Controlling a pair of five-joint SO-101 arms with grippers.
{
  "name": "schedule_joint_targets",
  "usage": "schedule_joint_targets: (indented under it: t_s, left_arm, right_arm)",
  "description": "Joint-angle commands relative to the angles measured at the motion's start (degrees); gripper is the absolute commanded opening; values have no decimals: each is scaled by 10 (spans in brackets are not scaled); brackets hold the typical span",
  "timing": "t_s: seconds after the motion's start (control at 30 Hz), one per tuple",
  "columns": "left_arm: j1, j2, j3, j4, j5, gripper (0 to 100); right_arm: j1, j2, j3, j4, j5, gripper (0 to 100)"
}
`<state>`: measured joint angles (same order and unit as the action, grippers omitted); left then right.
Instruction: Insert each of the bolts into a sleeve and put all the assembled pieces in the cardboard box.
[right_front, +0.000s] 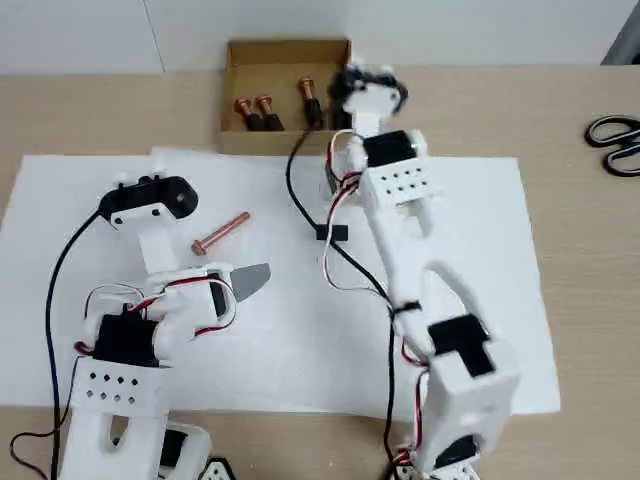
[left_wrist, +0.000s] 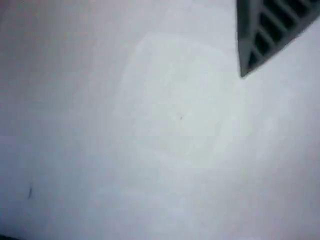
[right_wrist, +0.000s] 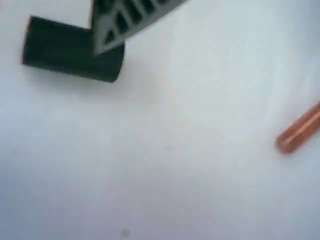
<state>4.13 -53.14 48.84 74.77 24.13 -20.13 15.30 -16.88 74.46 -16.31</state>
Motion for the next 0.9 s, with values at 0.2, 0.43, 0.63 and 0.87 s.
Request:
schedule_joint_targets:
  t_s: [0.2, 0.43, 0.63, 0.87]
  left_arm:
    - [-4, -9, -24, -9, 0, 333]
    - [-23, -11, -31, -9, 1, 332]
    - [-168, -105, -38, -4, 1, 332]
    - [-185, -245, 48, -40, -1, 332]
  right_arm:
    - [3, -65, -1, 10, 276, 296]
    - [-16, -19, 2, 65, 496, 290]
    - [-21, 28, 2, 81, 509, 258]
    - [-18, 41, 2, 125, 490, 258]
